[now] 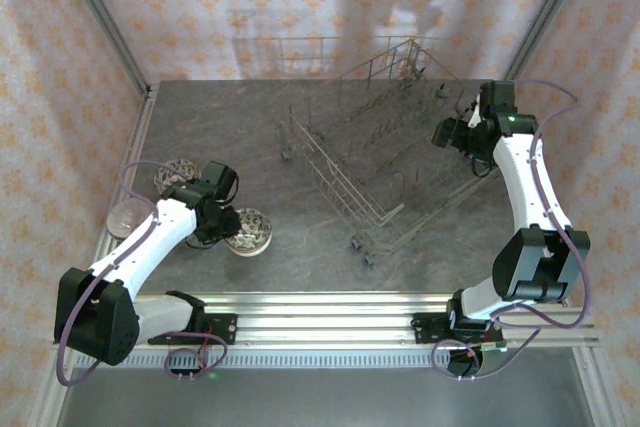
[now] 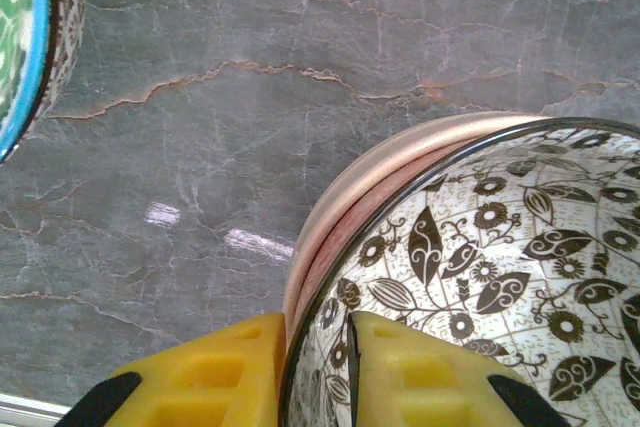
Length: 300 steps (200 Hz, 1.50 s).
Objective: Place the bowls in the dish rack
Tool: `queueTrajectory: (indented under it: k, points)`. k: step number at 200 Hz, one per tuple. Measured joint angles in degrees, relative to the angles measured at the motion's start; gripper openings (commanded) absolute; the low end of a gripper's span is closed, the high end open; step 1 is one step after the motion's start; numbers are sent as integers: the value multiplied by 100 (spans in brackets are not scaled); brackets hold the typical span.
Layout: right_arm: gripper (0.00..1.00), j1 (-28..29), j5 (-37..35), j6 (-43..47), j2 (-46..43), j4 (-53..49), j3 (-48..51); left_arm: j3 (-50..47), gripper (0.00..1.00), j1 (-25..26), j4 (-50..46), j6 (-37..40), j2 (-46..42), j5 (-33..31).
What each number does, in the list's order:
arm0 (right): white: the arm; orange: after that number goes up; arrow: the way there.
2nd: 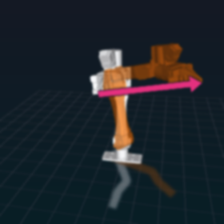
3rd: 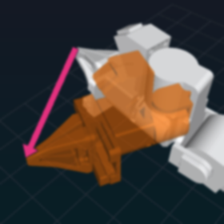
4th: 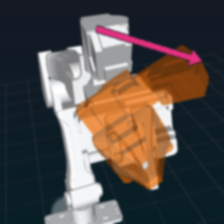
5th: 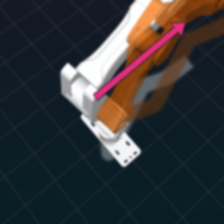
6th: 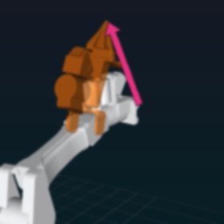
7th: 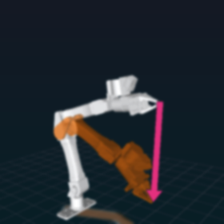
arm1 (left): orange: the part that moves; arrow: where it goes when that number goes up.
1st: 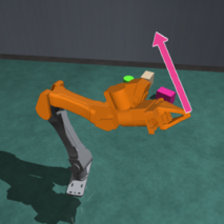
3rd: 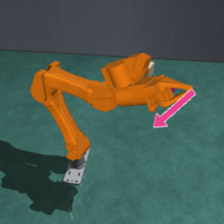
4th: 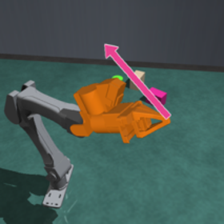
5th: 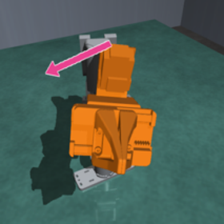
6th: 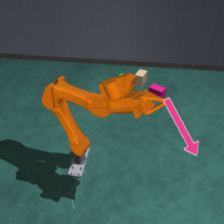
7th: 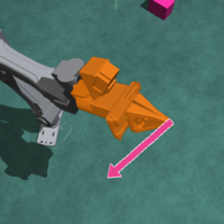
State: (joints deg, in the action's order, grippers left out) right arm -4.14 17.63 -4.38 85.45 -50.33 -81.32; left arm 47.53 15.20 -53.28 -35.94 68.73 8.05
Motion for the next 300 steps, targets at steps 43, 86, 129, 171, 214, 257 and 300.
queueTrajectory:
  k: [43,86,129,171,214,257,300]
  points:
    - [94,0,0,0,0,0,0,-2,11,2,-2,22,-107,15]
    - [94,4,-2,0,0,0,0,-4,1,2,-4,122,-334,39]
    - [94,4,-2,0,0,0,0,-4,0,2,-2,151,-352,57]
    - [94,11,-2,0,0,0,0,-4,0,2,-24,205,-573,76]
    - [94,50,2,-4,0,4,-2,-2,0,2,-52,304,-887,76]
    - [87,162,192,-50,2,-153,-50,48,0,2,-170,415,-1049,79]
    - [86,415,385,26,31,-358,-562,448,0,2,-243,756,-1349,101]
